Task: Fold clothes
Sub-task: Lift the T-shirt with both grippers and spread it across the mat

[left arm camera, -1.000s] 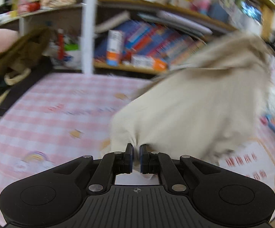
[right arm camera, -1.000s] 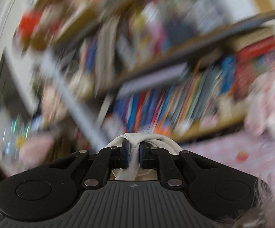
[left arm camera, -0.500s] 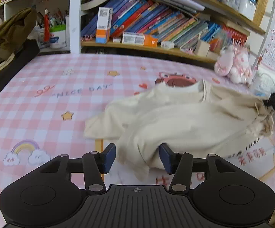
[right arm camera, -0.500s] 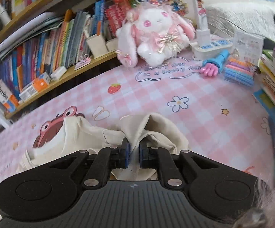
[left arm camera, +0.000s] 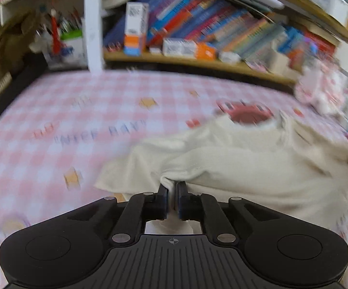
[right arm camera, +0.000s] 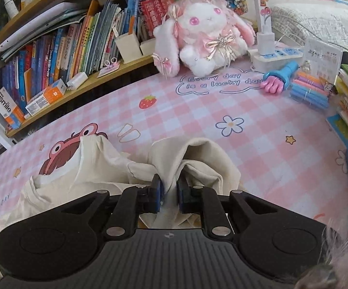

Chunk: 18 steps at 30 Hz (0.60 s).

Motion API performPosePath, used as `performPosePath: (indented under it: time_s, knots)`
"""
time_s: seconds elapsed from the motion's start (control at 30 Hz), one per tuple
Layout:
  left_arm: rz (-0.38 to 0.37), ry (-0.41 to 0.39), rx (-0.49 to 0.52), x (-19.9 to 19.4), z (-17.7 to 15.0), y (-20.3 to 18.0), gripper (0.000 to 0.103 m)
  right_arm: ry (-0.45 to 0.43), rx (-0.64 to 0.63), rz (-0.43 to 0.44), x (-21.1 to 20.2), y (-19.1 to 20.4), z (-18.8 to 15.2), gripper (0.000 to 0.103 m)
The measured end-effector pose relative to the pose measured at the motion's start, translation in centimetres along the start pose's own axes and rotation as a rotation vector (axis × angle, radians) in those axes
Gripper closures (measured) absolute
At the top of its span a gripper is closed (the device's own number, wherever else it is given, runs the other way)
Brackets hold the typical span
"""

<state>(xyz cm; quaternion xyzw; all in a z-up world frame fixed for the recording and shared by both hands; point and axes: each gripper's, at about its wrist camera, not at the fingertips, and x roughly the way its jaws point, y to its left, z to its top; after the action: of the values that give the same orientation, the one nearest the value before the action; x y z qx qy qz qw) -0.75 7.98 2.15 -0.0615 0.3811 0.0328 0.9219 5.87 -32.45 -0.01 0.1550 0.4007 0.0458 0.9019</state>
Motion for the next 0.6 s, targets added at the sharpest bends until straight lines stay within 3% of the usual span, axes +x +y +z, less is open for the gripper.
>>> performPosePath:
  time_s: [0.1,0.27,0.43,0.57,0.6]
  knots:
    - [0.065,-0.093,-0.026,0.8,4.0,0.5,0.096,0.031,0.012,0.052,0.8,0.5,0.1,0.091]
    - [0.061,-0.271,-0.065,-2.1,8.8,0.4,0.097,0.076,0.027,0.132,2.0,1.2,0.3,0.092]
    - [0.000,-0.301,-0.065,-6.5,6.9,-0.5,0.097,0.084,0.013,0.172,2.5,1.4,0.8,0.092]
    - [-0.143,-0.406,-0.013,-12.9,3.7,-2.2,0.097,0.109,0.041,0.173,3.0,-0.5,1.5,0.092]
    - [-0.143,-0.385,-0.001,-13.8,2.8,-2.0,0.097,0.121,0.049,0.173,3.3,-1.1,1.6,0.092]
